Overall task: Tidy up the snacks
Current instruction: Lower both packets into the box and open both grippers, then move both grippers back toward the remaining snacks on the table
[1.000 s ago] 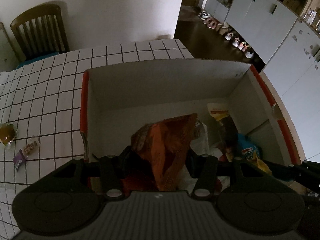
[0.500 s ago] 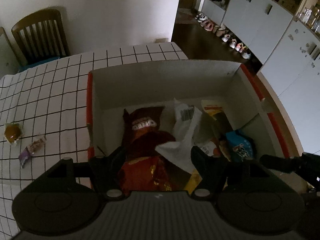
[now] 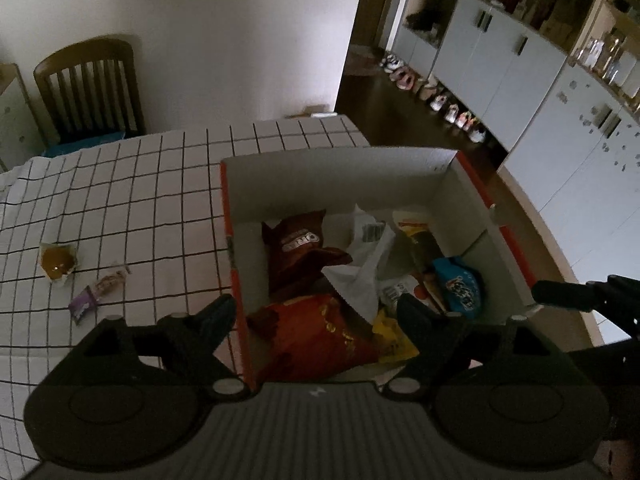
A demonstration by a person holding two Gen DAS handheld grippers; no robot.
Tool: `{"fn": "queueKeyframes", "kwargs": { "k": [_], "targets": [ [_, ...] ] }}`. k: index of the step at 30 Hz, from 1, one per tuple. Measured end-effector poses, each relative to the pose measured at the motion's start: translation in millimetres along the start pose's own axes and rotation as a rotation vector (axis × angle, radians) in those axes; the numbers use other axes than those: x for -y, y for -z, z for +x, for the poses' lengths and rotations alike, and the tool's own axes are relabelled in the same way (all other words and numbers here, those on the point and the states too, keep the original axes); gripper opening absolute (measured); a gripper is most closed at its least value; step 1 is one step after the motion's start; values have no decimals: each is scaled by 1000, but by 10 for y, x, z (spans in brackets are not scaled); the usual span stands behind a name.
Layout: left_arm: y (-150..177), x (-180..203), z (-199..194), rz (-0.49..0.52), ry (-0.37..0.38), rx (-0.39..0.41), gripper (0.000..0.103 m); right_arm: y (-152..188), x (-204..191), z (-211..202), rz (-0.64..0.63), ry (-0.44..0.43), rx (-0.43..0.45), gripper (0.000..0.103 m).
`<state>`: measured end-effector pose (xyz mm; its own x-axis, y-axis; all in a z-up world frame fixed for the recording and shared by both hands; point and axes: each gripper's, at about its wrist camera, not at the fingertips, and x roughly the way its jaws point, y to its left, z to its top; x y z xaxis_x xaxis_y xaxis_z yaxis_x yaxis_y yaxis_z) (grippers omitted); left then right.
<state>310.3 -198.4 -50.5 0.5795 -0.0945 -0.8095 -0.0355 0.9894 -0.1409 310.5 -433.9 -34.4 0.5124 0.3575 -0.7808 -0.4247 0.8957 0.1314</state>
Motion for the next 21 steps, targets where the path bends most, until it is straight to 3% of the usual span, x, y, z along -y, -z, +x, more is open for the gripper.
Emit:
{"fn": "queueKeyframes", "kwargs": {
  "k": [6, 10, 14, 21],
  "targets": [
    [80, -168, -324, 13, 36, 43, 88, -13, -189, -189, -17, -11, 32, 92],
    [143, -340, -537, 19, 50, 82, 102, -30, -334, -305, -18, -20, 59, 99],
    [181, -577, -692, -5, 70, 106, 102, -62, -484, -381, -15, -30, 79, 101],
    [195, -1094, -1027, -58, 35, 188, 102, -127, -819, -427, -9, -52, 104, 103]
  ]
}}
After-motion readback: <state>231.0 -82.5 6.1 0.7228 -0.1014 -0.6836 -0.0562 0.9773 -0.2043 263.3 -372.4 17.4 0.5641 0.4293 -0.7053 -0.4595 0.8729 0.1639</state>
